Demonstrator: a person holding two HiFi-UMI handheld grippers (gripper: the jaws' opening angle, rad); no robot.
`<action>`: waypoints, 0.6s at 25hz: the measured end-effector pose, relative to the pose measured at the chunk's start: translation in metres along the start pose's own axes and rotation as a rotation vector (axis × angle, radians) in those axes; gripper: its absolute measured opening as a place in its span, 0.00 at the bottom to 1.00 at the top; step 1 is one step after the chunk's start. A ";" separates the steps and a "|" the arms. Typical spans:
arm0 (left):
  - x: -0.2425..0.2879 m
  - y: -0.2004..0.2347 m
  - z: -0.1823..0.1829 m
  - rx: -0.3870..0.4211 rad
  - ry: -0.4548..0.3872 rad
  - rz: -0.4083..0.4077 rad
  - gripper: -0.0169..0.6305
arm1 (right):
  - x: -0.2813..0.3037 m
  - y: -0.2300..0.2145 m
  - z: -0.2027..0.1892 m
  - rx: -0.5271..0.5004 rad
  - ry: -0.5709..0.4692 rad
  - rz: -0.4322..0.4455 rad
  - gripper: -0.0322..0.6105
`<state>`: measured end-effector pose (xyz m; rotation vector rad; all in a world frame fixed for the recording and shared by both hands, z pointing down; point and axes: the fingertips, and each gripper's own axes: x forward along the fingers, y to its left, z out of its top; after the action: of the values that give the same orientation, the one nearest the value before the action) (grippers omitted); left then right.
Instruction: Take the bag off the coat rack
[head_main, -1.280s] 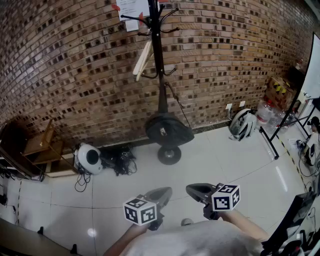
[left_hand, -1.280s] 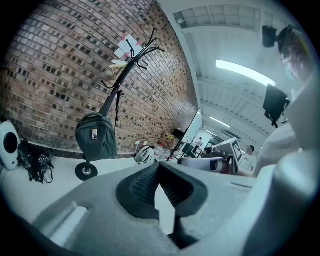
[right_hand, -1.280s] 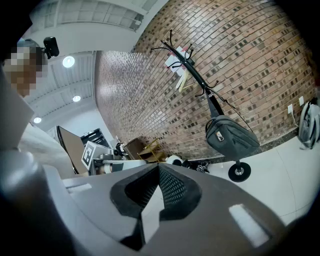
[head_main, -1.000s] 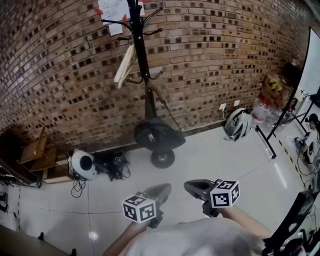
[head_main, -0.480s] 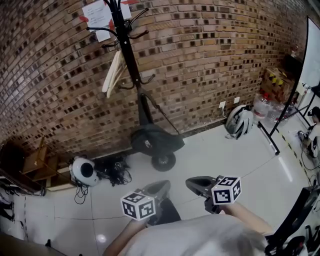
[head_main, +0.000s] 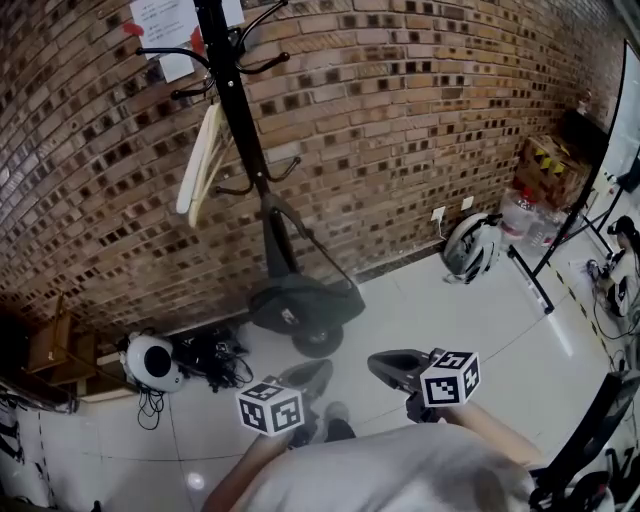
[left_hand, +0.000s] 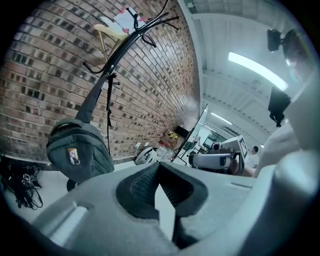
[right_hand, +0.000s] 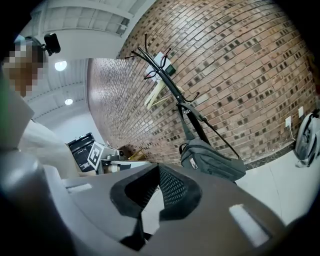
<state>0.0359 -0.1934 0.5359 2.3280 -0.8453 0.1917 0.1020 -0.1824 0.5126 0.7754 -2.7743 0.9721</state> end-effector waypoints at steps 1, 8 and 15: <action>0.002 0.011 0.011 0.003 -0.002 -0.001 0.03 | 0.010 -0.006 0.009 0.001 -0.001 -0.001 0.05; -0.004 0.094 0.095 0.035 -0.057 0.038 0.03 | 0.090 -0.029 0.075 0.003 -0.004 0.048 0.05; 0.003 0.146 0.156 0.173 -0.079 0.083 0.03 | 0.134 -0.051 0.109 0.003 0.001 0.045 0.05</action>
<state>-0.0637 -0.3768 0.4921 2.4767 -1.0006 0.2177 0.0189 -0.3406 0.4885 0.7164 -2.8019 0.9839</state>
